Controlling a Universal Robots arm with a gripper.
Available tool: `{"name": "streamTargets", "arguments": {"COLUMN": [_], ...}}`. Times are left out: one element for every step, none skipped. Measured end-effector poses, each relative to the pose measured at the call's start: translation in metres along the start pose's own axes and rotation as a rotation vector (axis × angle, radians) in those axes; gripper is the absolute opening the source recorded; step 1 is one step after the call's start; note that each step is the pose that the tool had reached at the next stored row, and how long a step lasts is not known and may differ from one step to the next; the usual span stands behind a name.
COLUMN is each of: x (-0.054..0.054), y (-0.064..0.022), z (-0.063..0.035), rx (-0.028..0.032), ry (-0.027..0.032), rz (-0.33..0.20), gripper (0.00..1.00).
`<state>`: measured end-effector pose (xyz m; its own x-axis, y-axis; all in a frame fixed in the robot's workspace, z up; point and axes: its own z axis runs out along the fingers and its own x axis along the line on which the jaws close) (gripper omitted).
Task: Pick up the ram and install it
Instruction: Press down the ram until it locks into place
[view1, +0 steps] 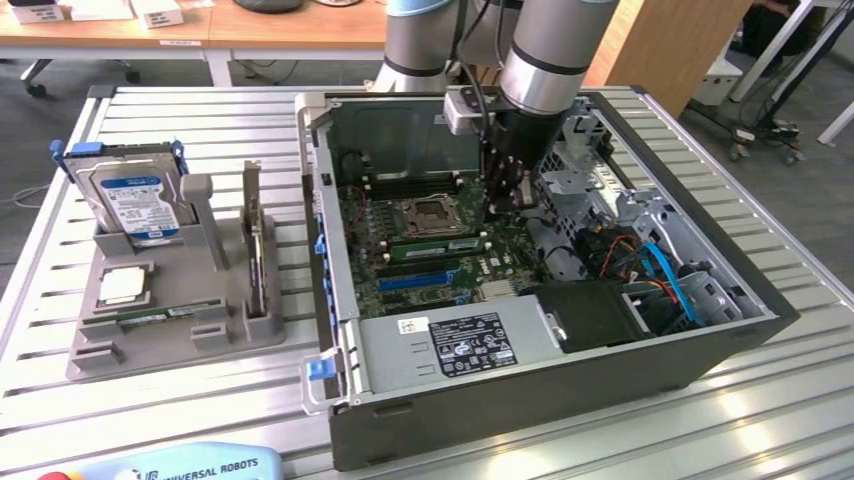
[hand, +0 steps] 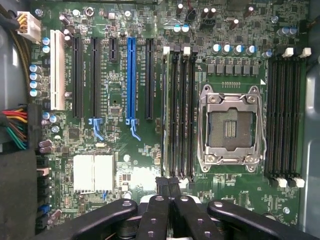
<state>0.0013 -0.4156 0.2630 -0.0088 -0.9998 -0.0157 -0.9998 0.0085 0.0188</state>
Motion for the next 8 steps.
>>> {"name": "streamTargets", "arguments": {"x": [0.0,0.0,0.0,0.0001,0.0001,0.0001,0.0001,0.0001], "y": [0.0,0.0,-0.0001,-0.0001,-0.0001,-0.0001,-0.0001,-0.0001], "z": [0.0011,0.0021,0.0029,0.0037,0.0046,0.0055,0.0064,0.0069], "rx": [0.0,0.0001,0.0,0.0,0.0,0.0,0.0,0.0], "ry": [-0.0002,-0.0001,-0.0002,-0.0001,-0.0002,-0.0001,-0.0001,-0.0001], "rz": [0.0,0.0,0.0,0.0,0.0,0.0,0.0,0.0], "gripper": [0.1,0.1,0.1,0.1,0.1,0.1,0.1,0.1]}}
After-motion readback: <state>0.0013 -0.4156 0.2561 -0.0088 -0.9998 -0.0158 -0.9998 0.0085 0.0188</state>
